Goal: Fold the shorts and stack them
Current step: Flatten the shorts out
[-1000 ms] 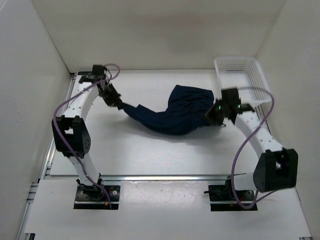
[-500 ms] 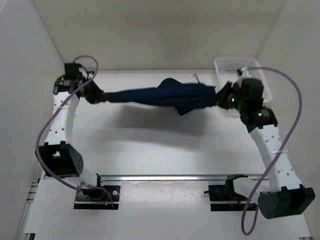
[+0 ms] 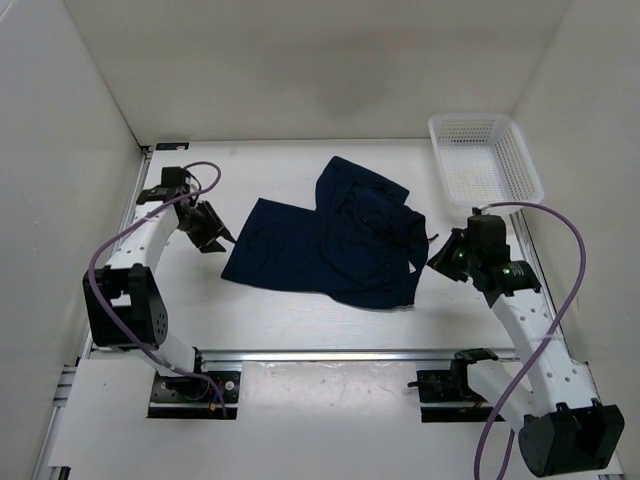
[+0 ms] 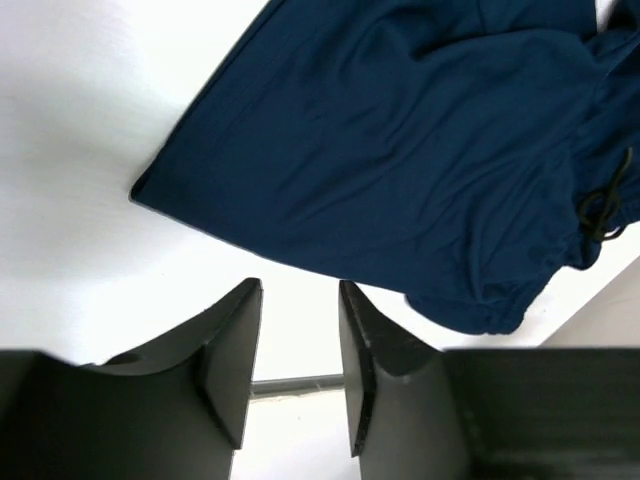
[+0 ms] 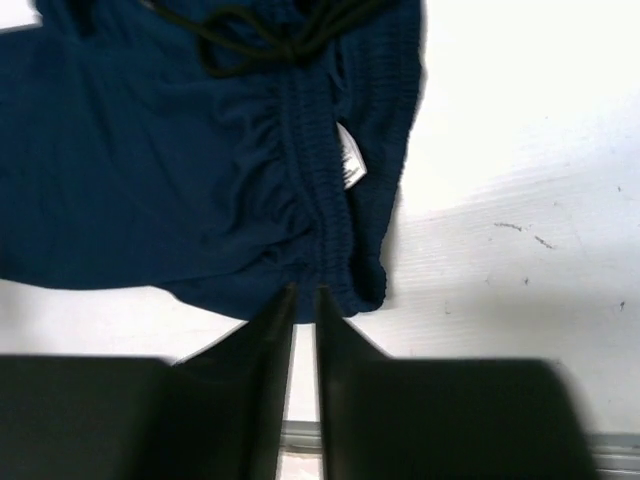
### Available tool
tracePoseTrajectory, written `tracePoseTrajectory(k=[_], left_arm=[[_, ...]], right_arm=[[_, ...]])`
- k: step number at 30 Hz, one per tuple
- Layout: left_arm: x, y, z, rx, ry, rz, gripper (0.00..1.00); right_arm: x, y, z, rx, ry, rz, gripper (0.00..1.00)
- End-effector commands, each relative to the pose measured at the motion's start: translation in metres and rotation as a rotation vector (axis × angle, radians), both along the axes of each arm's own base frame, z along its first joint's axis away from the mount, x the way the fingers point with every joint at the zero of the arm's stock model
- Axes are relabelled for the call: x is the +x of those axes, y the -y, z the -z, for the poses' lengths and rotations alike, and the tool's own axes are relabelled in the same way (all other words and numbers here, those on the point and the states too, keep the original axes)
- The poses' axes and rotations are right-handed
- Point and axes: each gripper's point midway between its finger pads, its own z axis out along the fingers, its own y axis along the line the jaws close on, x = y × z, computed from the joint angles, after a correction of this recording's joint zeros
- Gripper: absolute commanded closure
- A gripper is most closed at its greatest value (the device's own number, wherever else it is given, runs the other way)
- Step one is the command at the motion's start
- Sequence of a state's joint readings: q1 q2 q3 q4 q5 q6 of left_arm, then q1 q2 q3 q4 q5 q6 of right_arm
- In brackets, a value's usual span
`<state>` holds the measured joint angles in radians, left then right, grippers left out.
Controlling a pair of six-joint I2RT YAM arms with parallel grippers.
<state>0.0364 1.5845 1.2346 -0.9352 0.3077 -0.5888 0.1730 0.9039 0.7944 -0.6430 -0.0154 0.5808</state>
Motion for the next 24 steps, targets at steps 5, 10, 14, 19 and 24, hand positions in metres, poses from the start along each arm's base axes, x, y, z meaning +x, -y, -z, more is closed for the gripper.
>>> tracePoseTrajectory(k=[5,10,14,19,24], left_arm=[[-0.037,-0.008,0.032,0.043,-0.046,-0.018,0.41],[-0.042,-0.002,0.069,0.007,-0.136,-0.027,0.31],[-0.037,-0.003,0.088,0.01,-0.171,-0.049,0.31],[-0.033,-0.003,0.103,0.007,-0.206,-0.059,0.52],[-0.016,-0.003,0.102,0.003,-0.194,-0.058,0.9]], right_arm=[[-0.042,-0.031,0.035,0.226,-0.169,-0.009,0.76],[-0.054,-0.045,0.058,0.346,-0.23,0.015,0.15],[-0.052,-0.053,0.078,0.4,-0.294,0.044,0.13],[-0.038,-0.054,0.1,0.424,-0.316,0.106,0.16],[-0.013,-0.053,0.111,0.357,-0.29,0.123,0.43]])
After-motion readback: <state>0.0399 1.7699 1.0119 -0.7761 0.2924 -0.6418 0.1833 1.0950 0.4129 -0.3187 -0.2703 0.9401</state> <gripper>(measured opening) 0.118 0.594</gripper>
